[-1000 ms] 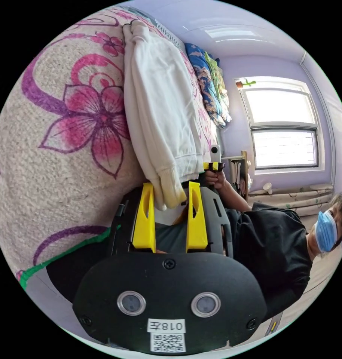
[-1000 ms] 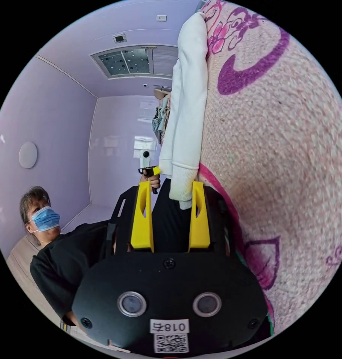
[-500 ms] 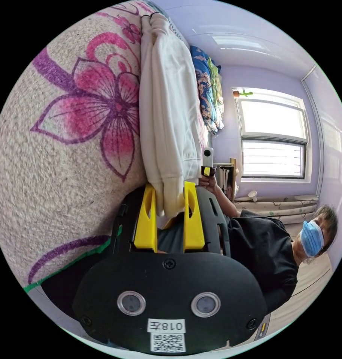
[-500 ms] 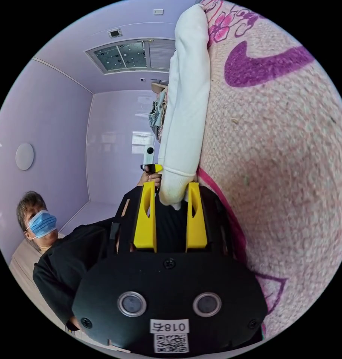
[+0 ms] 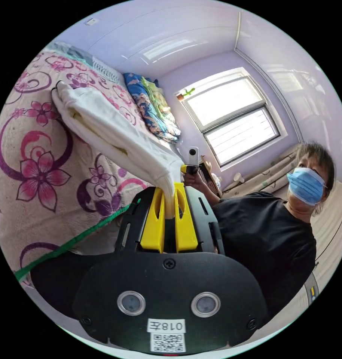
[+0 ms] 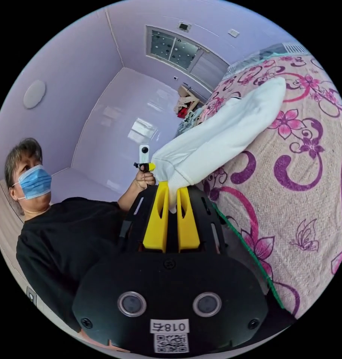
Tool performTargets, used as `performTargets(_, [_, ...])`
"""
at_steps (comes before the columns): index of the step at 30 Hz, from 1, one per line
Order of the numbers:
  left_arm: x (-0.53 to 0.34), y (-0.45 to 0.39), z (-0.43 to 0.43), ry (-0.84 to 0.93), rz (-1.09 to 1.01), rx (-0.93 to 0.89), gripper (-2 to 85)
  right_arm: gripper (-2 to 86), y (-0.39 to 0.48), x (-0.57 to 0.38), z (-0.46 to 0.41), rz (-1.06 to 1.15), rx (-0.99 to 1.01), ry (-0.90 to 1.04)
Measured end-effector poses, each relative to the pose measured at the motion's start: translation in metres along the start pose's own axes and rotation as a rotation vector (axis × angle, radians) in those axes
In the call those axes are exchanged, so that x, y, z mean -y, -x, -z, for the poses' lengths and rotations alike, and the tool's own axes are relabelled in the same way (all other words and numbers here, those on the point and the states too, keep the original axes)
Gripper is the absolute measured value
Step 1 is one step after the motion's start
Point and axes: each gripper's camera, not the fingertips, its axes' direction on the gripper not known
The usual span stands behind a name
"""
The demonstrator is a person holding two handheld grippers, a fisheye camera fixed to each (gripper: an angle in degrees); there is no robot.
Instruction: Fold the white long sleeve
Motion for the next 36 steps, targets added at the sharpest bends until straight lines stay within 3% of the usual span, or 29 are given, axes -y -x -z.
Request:
performTargets(4, [-0.066,-0.023,-0.025,0.019,0.057,-0.095,1.6,1.7,0.036,-0.034,0.013,-0.029,0.023,0.071])
performTargets(6, [-0.097,-0.005,-0.038,-0.002,0.169,-0.155,1.5,1.7,0.028,-0.065,0.012,-0.157,0.078,0.075])
performTargets(11, [-0.131,0.059,-0.047,-0.199,0.439,-0.356,1.3,1.8,-0.017,-0.076,0.012,-0.377,0.257,-0.046])
performTargets(18, [0.025,0.074,0.016,-0.318,0.244,-0.31,2.4,2.5,-0.014,0.097,0.051,-0.18,0.233,-0.147])
performTargets(22, [0.11,0.168,0.029,-0.403,0.356,-0.296,3.6,4.1,-0.08,0.182,0.053,-0.278,0.24,-0.234])
performTargets(25, [0.13,0.245,0.026,-0.466,0.506,-0.235,8.7,8.4,-0.16,0.233,0.037,-0.414,0.25,-0.267])
performTargets(27, [0.117,0.276,0.022,-0.544,0.579,-0.297,12.7,13.4,-0.214,0.242,0.024,-0.53,0.296,-0.297])
performTargets(29, [0.099,0.279,0.029,-0.683,0.559,-0.398,14.4,14.6,-0.224,0.232,0.027,-0.535,0.394,-0.423])
performTargets(32, [0.08,0.236,0.06,-0.774,0.367,-0.339,12.3,13.3,-0.193,0.218,0.047,-0.369,0.442,-0.531])
performTargets(34, [0.083,0.182,0.068,-0.678,0.163,-0.237,7.9,10.3,-0.157,0.213,0.056,-0.227,0.346,-0.513])
performTargets(36, [0.103,0.152,0.052,-0.486,0.072,-0.19,6.9,9.4,-0.111,0.232,0.034,-0.063,0.219,-0.266])
